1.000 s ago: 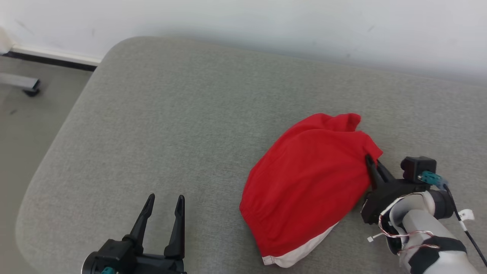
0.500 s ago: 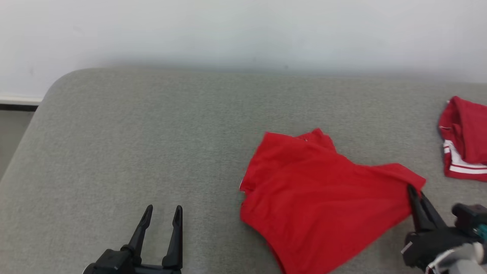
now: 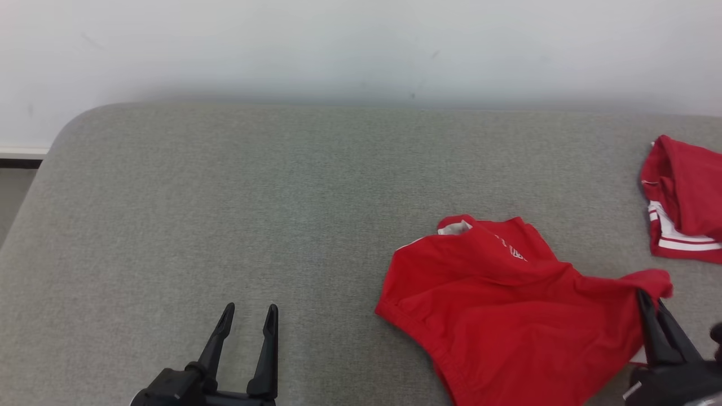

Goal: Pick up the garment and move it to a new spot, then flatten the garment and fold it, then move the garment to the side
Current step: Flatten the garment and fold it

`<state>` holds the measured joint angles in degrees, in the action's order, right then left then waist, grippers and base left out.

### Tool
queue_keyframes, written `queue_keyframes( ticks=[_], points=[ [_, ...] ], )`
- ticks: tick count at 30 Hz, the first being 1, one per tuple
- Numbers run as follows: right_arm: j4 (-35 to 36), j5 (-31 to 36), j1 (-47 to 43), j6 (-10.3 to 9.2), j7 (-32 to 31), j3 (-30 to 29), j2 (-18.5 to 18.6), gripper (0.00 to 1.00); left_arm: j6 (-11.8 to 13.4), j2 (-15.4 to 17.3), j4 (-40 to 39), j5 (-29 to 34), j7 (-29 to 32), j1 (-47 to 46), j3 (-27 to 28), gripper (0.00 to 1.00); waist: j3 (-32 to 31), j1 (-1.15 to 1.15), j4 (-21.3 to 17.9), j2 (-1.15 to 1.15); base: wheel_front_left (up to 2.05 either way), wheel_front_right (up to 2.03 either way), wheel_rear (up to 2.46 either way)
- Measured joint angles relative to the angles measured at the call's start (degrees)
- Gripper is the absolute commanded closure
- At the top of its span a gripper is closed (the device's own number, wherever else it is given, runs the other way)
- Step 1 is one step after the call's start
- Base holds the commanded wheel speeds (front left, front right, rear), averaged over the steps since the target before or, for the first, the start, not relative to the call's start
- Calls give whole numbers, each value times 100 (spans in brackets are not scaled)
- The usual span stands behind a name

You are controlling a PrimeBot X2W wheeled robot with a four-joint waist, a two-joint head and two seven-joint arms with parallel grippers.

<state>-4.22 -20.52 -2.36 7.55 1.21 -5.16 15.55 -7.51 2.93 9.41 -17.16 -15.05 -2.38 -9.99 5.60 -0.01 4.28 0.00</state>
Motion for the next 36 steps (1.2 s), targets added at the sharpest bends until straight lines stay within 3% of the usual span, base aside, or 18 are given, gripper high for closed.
queue_keyframes(
  ticks=[6, 14, 15, 16, 17, 21, 26, 36],
  points=[
    [-308, 201, 689, 1, -252, 359, 32, 100, 0, 0, 56, -22, 0, -25, -120, 0, -18, 0, 216, 0, 0, 0, 0],
    [-1942, 359, 1949, 0, -219, 784, 166, 100, 0, -1, 107, -90, 0, -119, -253, 0, -10, 0, 573, 0, 0, 0, 0],
    [-2189, 382, 2061, 1, -212, 822, 174, 62, 0, -1, 113, -99, 0, -119, -264, 0, -9, 0, 612, 0, 0, 0, 0],
    [-2428, 423, 2149, 1, -197, 854, 176, 5, 0, -1, 120, -101, 0, -119, -277, 0, -10, 0, 646, 0, 0, 0, 0],
    [-2628, 452, 2222, 0, -136, 896, 174, 0, 0, -1, 124, -101, 0, -118, -282, 0, -12, 1, 676, 0, 0, 0, 0],
    [-3116, 424, 2453, 1, 309, 1078, 97, 0, 0, -1, 127, -101, 0, -103, -276, 0, -64, 0, 709, 0, 0, 0, 0],
    [-3216, 236, 2491, 1, 992, 1292, 71, 0, 2, -2, 124, -47, 0, -2, -211, 0, -147, 1, 533, 0, 0, 0, 0],
    [-2158, -10, 1816, 0, 1355, 1145, 126, 0, 2, -2, 52, 101, 0, 91, 123, 0, -290, 0, -32, 0, 0, 0, 0]
  ],
)
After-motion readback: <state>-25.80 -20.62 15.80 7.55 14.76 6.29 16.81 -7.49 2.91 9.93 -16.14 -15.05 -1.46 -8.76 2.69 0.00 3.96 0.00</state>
